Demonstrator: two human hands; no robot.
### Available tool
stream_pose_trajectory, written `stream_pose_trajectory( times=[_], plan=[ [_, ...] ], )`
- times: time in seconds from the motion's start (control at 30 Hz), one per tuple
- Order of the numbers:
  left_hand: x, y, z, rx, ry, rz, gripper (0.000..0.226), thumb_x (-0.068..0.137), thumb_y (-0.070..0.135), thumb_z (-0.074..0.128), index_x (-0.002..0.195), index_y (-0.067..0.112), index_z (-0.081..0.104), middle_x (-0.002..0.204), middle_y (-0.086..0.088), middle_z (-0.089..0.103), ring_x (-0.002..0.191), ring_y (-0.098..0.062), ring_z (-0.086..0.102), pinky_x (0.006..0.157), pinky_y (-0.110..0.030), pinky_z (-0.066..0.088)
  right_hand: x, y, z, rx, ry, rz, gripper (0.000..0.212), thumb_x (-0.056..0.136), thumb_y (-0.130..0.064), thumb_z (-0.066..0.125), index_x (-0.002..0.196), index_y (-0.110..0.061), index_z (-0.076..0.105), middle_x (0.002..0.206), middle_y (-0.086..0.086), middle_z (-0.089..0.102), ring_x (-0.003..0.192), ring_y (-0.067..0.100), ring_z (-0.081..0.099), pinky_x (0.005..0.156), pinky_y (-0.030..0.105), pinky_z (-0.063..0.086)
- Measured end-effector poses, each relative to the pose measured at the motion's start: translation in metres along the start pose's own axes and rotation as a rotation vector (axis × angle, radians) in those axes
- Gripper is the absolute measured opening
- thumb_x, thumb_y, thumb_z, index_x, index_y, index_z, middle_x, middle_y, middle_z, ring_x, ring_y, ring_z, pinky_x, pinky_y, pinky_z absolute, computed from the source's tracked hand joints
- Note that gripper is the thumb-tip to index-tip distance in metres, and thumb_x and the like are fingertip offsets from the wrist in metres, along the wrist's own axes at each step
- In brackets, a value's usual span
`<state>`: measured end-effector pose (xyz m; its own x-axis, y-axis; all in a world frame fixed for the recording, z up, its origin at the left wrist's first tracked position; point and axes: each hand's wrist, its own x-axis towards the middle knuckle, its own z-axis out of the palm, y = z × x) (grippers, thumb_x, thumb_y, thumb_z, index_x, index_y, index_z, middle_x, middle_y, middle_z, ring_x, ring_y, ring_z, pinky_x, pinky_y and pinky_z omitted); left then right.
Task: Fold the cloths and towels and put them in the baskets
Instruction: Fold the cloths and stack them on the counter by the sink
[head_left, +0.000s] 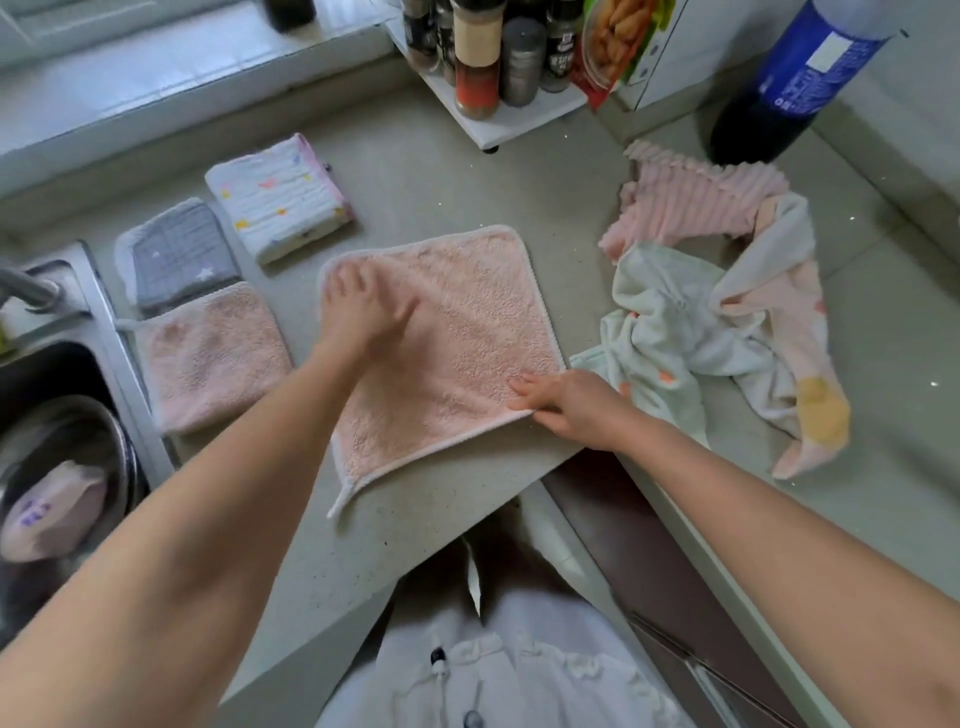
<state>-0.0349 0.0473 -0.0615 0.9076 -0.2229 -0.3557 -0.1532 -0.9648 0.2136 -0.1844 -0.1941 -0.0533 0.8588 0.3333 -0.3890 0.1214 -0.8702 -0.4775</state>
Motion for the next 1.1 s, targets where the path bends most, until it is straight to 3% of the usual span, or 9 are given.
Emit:
stream_pose_trajectory(
  times=[0.1, 0.2, 0.33, 0.43, 0.53, 0.63, 0.77, 0.83, 1.1],
  plan=[
    [-0.057, 0.008, 0.011, -0.028, -0.206, 0.474, 0.084, 0.087, 0.070, 0.032, 0.153, 0.022, 0.010, 0.160, 0.003, -0.001, 0.148, -0.017, 0.000, 0.120, -0.038, -0.001, 0.005, -0.012, -0.016, 0.292, 0.160, 0.080, 0.027, 0.090, -0.014, 0.059, 0.112, -0.022, 0.071, 0.096, -0.006, 0.073, 0.083, 0.004, 0.061, 0.077, 0.023, 0.044],
    [-0.090, 0.003, 0.024, 0.133, -0.330, 0.608, 0.087, 0.089, 0.064, 0.042, 0.152, 0.027, -0.004, 0.156, 0.007, -0.015, 0.144, -0.015, -0.014, 0.119, -0.039, -0.007, 0.017, -0.019, -0.035, 0.453, 0.241, 0.081, 0.022, 0.089, -0.014, 0.062, 0.106, -0.020, 0.074, 0.089, -0.004, 0.073, 0.075, 0.006, 0.059, 0.071, 0.022, 0.043],
    [-0.097, -0.015, 0.019, -0.046, -0.325, 0.494, 0.064, 0.096, 0.021, 0.045, 0.152, 0.029, 0.015, 0.159, 0.003, 0.018, 0.146, -0.020, 0.016, 0.120, -0.041, 0.012, 0.032, -0.017, -0.054, 0.451, 0.138, 0.079, 0.017, 0.088, -0.020, 0.063, 0.092, -0.010, 0.076, 0.078, 0.017, 0.068, 0.064, 0.009, 0.046, 0.061, 0.028, 0.034],
    [-0.108, -0.027, 0.004, -0.347, -0.447, 0.359, 0.038, 0.093, 0.026, 0.043, 0.125, 0.042, 0.053, 0.117, 0.011, 0.062, 0.108, -0.013, 0.056, 0.096, -0.036, 0.044, 0.034, -0.016, -0.063, 0.413, -0.004, 0.083, 0.024, 0.087, -0.021, 0.063, 0.081, 0.001, 0.070, 0.063, 0.013, 0.051, 0.061, 0.011, 0.038, 0.058, 0.028, 0.028],
    [-0.105, -0.032, -0.019, -0.612, -0.563, 0.202, 0.026, 0.094, 0.021, 0.053, 0.076, 0.034, 0.067, 0.067, 0.020, 0.057, 0.069, -0.008, 0.052, 0.066, -0.021, 0.040, 0.033, -0.017, -0.071, 0.426, -0.049, 0.114, 0.028, 0.087, -0.019, 0.064, 0.073, 0.005, 0.064, 0.057, -0.003, 0.039, 0.052, 0.004, 0.031, 0.049, 0.020, 0.023],
    [-0.090, -0.043, -0.038, -0.616, -0.637, 0.102, 0.014, 0.093, 0.020, 0.058, 0.091, 0.022, 0.072, 0.074, 0.015, 0.063, 0.071, -0.003, 0.056, 0.067, -0.014, 0.041, 0.034, -0.015, -0.078, 0.437, -0.001, 0.150, 0.017, 0.087, -0.019, 0.065, 0.077, -0.008, 0.074, 0.055, -0.011, 0.049, 0.047, -0.002, 0.039, 0.047, 0.013, 0.029],
    [-0.053, -0.059, -0.049, -0.398, -0.417, 0.091, 0.021, 0.093, 0.028, 0.059, 0.085, 0.012, 0.070, 0.074, 0.001, 0.056, 0.071, -0.013, 0.048, 0.061, -0.026, 0.033, 0.057, -0.009, -0.072, 0.367, 0.164, 0.187, 0.029, 0.087, -0.017, 0.062, 0.060, -0.009, 0.055, 0.055, -0.001, 0.040, 0.053, 0.008, 0.036, 0.052, 0.028, 0.025],
    [-0.039, -0.058, -0.054, -0.264, -0.251, 0.041, 0.022, 0.093, 0.024, 0.058, 0.083, 0.006, 0.067, 0.072, -0.006, 0.055, 0.071, -0.017, 0.047, 0.054, -0.028, 0.028, 0.073, -0.008, -0.066, 0.282, 0.271, 0.234, 0.026, 0.087, -0.018, 0.060, 0.064, -0.008, 0.058, 0.061, 0.003, 0.053, 0.061, 0.017, 0.047, 0.055, 0.033, 0.030],
    [-0.018, -0.057, -0.038, -0.114, 0.022, -0.136, 0.017, 0.088, 0.023, 0.059, 0.095, 0.011, 0.069, 0.105, -0.011, 0.066, 0.096, -0.030, 0.062, 0.076, -0.034, 0.048, 0.122, -0.019, -0.055, 0.089, 0.442, 0.430, 0.021, 0.094, -0.027, 0.051, 0.082, -0.012, 0.060, 0.107, 0.011, 0.055, 0.102, 0.028, 0.050, 0.072, 0.031, 0.038]
  ],
)
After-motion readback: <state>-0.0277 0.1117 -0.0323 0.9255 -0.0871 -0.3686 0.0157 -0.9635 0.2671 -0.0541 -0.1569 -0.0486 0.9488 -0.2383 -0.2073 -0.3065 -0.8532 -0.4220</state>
